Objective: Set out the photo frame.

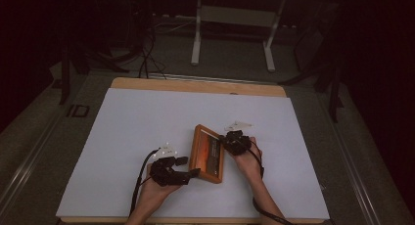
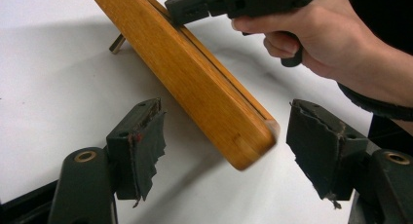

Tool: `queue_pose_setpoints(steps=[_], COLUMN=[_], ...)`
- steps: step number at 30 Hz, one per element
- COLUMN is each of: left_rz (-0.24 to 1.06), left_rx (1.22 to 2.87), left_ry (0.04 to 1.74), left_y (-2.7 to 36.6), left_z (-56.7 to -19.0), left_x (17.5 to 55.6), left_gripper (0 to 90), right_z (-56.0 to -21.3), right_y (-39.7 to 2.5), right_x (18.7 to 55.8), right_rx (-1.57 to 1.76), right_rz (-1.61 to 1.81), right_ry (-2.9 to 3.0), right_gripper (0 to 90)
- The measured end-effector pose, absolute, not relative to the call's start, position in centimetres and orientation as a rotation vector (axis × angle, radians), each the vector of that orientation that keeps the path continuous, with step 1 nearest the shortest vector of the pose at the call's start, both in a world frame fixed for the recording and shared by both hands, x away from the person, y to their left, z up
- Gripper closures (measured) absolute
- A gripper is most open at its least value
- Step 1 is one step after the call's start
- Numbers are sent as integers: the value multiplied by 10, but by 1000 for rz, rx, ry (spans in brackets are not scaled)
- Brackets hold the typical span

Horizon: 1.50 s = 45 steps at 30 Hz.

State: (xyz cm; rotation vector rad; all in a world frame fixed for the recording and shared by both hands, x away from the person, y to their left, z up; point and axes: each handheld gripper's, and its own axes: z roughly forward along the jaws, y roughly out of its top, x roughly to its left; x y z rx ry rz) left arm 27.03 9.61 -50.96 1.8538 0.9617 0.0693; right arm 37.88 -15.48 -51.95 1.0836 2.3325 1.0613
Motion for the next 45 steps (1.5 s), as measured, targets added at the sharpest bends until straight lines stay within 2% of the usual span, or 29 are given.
queue_pose_setpoints(steps=[6,8,29,38,45], left_rz=[29,8,-109,-25,52], left_rx=[1846,1835,1804,1853,1870], left_ry=[976,989,1100,1060,998], left_y=[91,88,83,65,40], left_z=[-513,-513,-512,-498,-487], left_x=[274,276,286,287,283], left_gripper=[343,398,524,593,657], right_z=[-520,-520,-516,-502,-470], right_y=[-155,-155,-159,-180,-196], right_x=[379,379,374,358,326], right_rx=[1084,1083,1046,1063,981], right_rz=[1063,1064,1003,1074,1189], right_ry=[2333,2332,2337,2285,2200], right_gripper=[900,900,900,891,825])
